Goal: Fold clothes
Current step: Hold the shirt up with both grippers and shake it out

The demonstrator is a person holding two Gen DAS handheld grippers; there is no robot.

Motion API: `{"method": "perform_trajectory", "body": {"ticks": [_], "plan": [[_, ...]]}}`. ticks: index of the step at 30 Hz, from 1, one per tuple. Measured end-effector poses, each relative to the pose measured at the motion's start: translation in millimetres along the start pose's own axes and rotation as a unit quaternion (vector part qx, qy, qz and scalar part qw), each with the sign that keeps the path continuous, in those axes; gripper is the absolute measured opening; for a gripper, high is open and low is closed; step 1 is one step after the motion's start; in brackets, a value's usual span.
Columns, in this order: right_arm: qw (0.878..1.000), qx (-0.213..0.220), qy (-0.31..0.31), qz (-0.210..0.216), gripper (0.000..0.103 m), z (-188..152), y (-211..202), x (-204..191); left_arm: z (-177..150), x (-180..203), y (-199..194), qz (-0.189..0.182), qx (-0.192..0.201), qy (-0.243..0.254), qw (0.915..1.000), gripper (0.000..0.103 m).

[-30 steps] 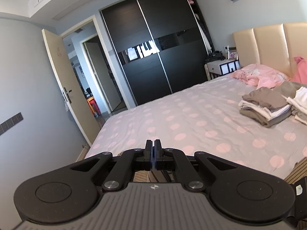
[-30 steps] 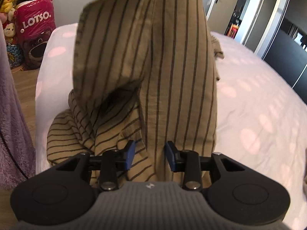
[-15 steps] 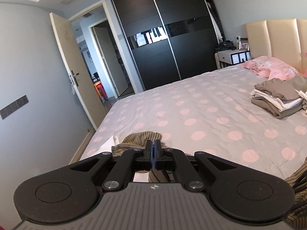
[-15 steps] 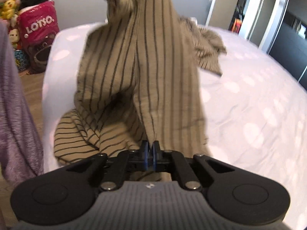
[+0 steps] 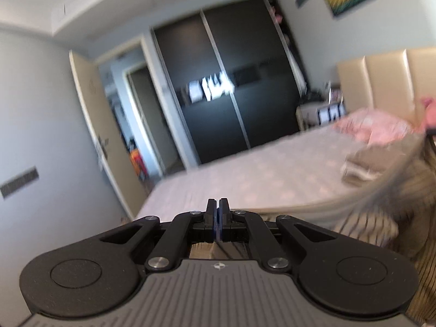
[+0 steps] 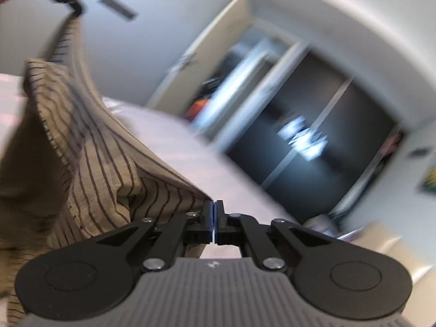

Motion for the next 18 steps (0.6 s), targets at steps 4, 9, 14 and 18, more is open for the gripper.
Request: {"method": "perform_trajectory", "body": {"ticks": [4,9,14,18], "plan": [[0.991,0.079,0.012,-0.105,0.0,45.6,-50.2,63.0,48.9,11.5,-43.9,0.004,0.086,-0.005,0.9963,0.0],[0.97,0.153,0.008,-0.19,0.0,101.4,-117.4,116.0,114.7,-3.3,-110.1,0.021,0.192,-0.045,0.9802,0.0],[0.955,0.193,-0.017,-0.226,0.0,132.5,-179.4,135.1,162.8,-10.5,-171.7,0.046,0.256,-0.037,0.9649,0.0],[0.946,0.226,0.003,-0.23,0.0,150.0,-231.4,150.6,183.5,-2.7,-208.3,0.062,0.284,-0.02,0.9567,0.0]]}}
Point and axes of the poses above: each gripper's, at about its wrist camera, not at the fingertips, and y roughly the way its jaws point, x to its right, z to its top, the point moved 2 cm from there along y, roughly the way its jaws point, and after that the axes turned 6 degrees about y, right-handed, at the moved point
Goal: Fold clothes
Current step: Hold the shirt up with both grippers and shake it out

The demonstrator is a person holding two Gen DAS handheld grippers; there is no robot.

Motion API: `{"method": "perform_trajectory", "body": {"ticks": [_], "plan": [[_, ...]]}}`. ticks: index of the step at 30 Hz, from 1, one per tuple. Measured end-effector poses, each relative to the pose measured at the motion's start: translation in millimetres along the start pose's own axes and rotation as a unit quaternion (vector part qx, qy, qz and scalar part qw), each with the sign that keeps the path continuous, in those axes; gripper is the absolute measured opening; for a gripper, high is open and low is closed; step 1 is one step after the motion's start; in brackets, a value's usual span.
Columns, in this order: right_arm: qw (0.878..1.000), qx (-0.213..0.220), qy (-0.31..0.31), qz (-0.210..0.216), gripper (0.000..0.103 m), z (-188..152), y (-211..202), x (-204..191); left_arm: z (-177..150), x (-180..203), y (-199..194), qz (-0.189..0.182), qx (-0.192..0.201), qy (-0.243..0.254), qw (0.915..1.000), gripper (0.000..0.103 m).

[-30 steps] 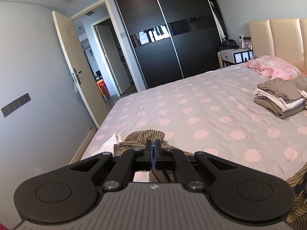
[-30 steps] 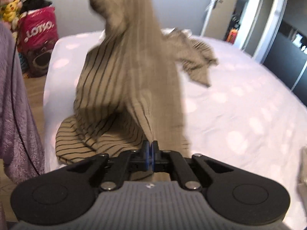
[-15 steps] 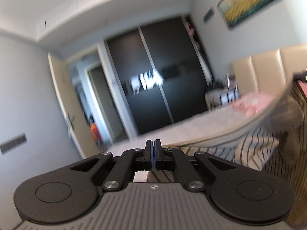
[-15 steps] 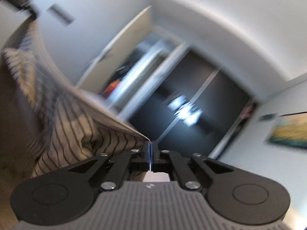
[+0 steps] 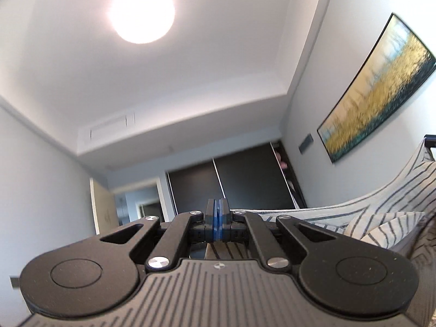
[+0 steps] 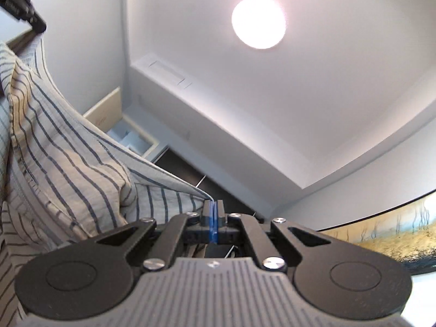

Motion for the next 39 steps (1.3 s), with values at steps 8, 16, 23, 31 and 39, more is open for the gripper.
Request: {"method": "perform_trajectory", "body": {"ticks": [8,16,23,31,39], "plan": [[1.0,0.024,0.003,-0.011,0.0,25.8,-16.7,25.9,17.2,15.2,11.9,0.002,-0.01,0.02,0.9997,0.0],[0.999,-0.031,0.01,0.024,0.0,-30.1,19.3,-9.7,-43.6,35.2,71.3,-0.017,-0.087,0.037,0.9954,0.0],[0.987,-0.136,0.019,0.084,0.0,-127.6,67.4,-61.6,-156.9,65.1,133.7,-0.065,-0.203,0.049,0.9758,0.0],[0.952,-0.271,0.032,0.139,0.0,-270.9,130.7,-145.7,-303.6,110.9,209.4,-0.103,-0.308,0.046,0.9448,0.0],[0.91,-0.375,0.021,0.175,0.0,-409.3,224.5,-234.7,-442.7,161.1,296.3,-0.125,-0.395,0.043,0.9091,0.0]]}}
Point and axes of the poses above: each gripper's, at about its wrist camera, not at the fingertips, and y roughly the way its jaws point, x to its right, z to its top, the point moved 2 cm from there along y, roughly the way its jaws point, and after that the axes turned 6 degrees about y, right-handed, at the moved point
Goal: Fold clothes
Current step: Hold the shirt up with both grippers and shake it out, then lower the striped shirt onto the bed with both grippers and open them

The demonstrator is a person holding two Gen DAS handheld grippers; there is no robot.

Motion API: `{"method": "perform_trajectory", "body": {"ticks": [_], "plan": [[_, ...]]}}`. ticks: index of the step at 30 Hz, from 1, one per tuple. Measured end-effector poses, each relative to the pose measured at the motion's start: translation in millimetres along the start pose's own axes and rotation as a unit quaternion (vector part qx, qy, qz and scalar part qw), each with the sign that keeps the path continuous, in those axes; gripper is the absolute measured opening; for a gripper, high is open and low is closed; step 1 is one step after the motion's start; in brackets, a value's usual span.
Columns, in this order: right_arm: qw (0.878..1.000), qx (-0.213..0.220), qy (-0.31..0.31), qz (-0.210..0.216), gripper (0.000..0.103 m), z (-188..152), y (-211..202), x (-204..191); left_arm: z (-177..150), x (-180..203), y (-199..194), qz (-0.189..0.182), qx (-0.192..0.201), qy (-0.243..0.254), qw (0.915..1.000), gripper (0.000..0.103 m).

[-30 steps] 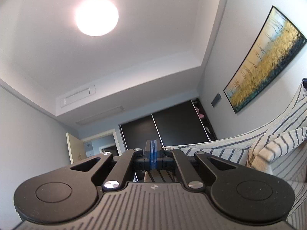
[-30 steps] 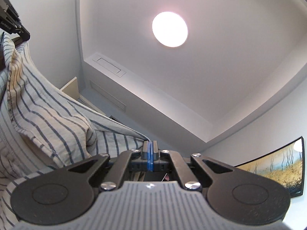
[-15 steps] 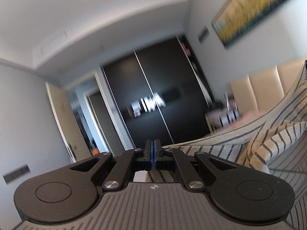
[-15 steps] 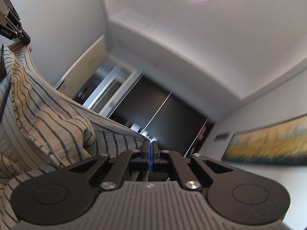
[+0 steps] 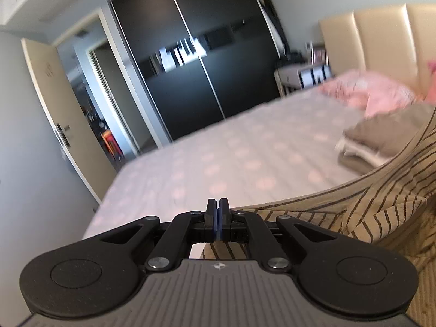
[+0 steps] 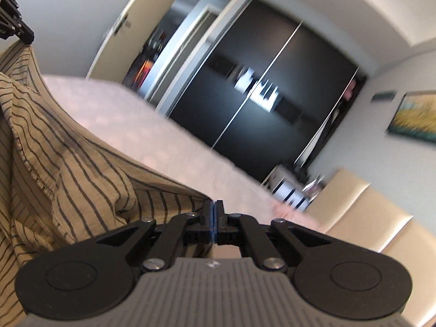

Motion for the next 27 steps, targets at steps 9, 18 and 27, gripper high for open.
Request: {"method": "perform_trajectory", "body": {"ticks": [9,18,27], "plan": [[0.991,-0.124,0.014,0.039,0.0,-82.6,166.7,-54.9,-67.7,48.4,149.5,-0.038,-0.099,0.008,0.9943,0.0],[0.978,-0.19,0.018,0.082,0.001,-142.0,225.4,-87.6,-124.0,82.5,213.6,-0.062,-0.149,0.011,0.9869,0.0],[0.973,-0.195,0.039,0.12,0.007,-150.3,225.8,-75.7,-125.0,73.5,216.0,-0.086,-0.148,-0.026,0.9849,0.019]]}}
Point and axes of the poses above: each gripper's, at about its wrist camera, not at the fingertips, and y roughly the way its jaws point, x to its right, z to its top, the point moved 2 cm from there along y, roughly the way its jaws point, and after that the axes turned 6 degrees about y, right-handed, at the moved point
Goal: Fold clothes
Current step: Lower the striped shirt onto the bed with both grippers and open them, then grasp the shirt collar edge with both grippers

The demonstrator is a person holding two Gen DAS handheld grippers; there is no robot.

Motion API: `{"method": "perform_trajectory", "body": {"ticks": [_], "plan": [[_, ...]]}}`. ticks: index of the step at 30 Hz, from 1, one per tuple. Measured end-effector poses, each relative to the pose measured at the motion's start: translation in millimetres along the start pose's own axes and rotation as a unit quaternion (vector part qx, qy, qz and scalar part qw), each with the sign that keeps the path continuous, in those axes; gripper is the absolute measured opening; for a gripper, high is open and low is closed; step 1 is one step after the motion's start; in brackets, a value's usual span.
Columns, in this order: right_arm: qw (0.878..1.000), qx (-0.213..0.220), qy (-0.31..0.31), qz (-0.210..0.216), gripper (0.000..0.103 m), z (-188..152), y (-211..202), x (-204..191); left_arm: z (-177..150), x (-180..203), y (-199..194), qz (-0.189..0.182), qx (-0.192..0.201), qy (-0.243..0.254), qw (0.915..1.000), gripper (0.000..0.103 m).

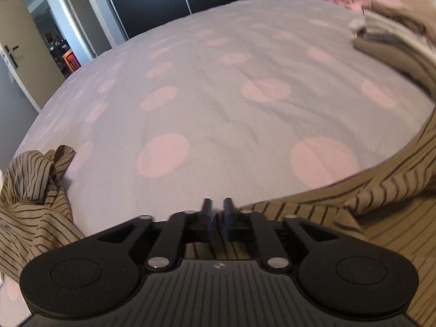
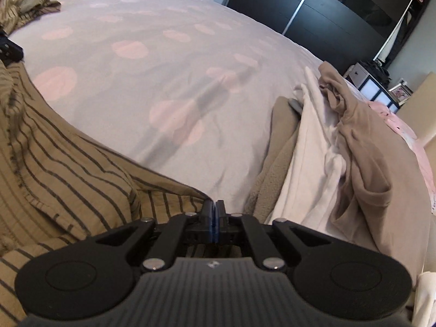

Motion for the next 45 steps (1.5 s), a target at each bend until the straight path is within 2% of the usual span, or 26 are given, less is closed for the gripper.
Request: {"method": "perform_trajectory", "body": {"ticks": [1,3,8,9,10,14,18,20,21,22,23,24,29,35,38,45], "plan": [[1.0,0.007,0.006,-0.001,0.015,2.1,-6.4,3.7,2.2,-2.0,-7.0,0.001,0.01,0.001,1.0,0.023],[0.999,0.029,0.017,-0.003,0.028,7.2,-25.9,11.9,7.3,-4.6,-24.2,0.0,0.028,0.007,0.9996,0.025],[0.997,0.061,0.029,0.045,0.031,12.0,-66.0,17.3,18.3,4.8,-70.9,-0.041,0.079,0.033,0.9955,0.033],[0.996,0.066,0.028,0.058,0.037,11.1,-74.5,16.0,18.7,10.5,-78.0,-0.053,0.085,0.042,0.9941,0.04],[0.996,0.065,0.017,0.066,0.04,7.9,-79.2,11.4,18.3,17.2,-83.5,-0.065,0.088,0.053,0.9926,0.042],[0.993,0.061,-0.031,0.092,0.041,-5.9,-96.7,-8.3,13.8,47.2,-86.5,-0.086,0.078,0.104,0.9879,0.042],[0.992,0.045,-0.075,0.088,0.047,-19.4,-89.5,-25.7,8.5,69.8,-71.1,-0.088,0.055,0.134,0.9855,0.042],[0.993,0.035,-0.078,0.081,0.044,-24.4,-80.3,-29.5,5.9,74.7,-59.0,-0.083,0.039,0.138,0.9862,0.035],[0.993,0.031,-0.074,0.083,0.038,-25.6,-75.2,-29.6,4.8,74.8,-52.8,-0.082,0.031,0.132,0.9873,0.021],[0.994,0.029,-0.064,0.086,0.022,-26.1,-73.2,-28.5,3.7,75.0,-46.6,-0.08,0.023,0.127,0.9884,0.013],[0.994,0.027,-0.049,0.091,0.012,-24.4,-70.9,-25.3,3.4,73.4,-41.6,-0.08,0.02,0.117,0.9897,0.01],[0.994,0.024,-0.033,0.096,0.008,-22.4,-68.5,-21.9,3.8,68.4,-39.4,-0.083,0.023,0.098,0.9914,0.003],[0.991,0.036,0.047,0.117,0.005,-4.6,-68.7,6.2,10.0,29.3,-35.8,-0.106,0.047,-0.027,0.9929,0.0],[0.977,0.017,0.161,0.139,0.003,5.3,-41.1,33.9,13.3,-4.2,-13.9,-0.127,0.033,-0.132,0.9825,0.0],[0.971,0.007,0.193,0.14,0.003,6.8,-24.3,35.4,14.8,-5.7,1.9,-0.123,0.018,-0.151,0.9806,0.0],[0.963,-0.002,0.232,0.138,0.004,5.6,-4.6,36.0,10.9,4.9,13.9,-0.114,0.01,-0.141,0.9833,0.002]]}}
Point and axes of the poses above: each gripper's, at about its wrist camera, not at the fingertips, and y roughly the way its jaws point, x to its right, z to its top, the point moved 2 cm from there along y, roughly the way its jaws point, and after that the axes turned 6 degrees about y, right-handed, at the moved point
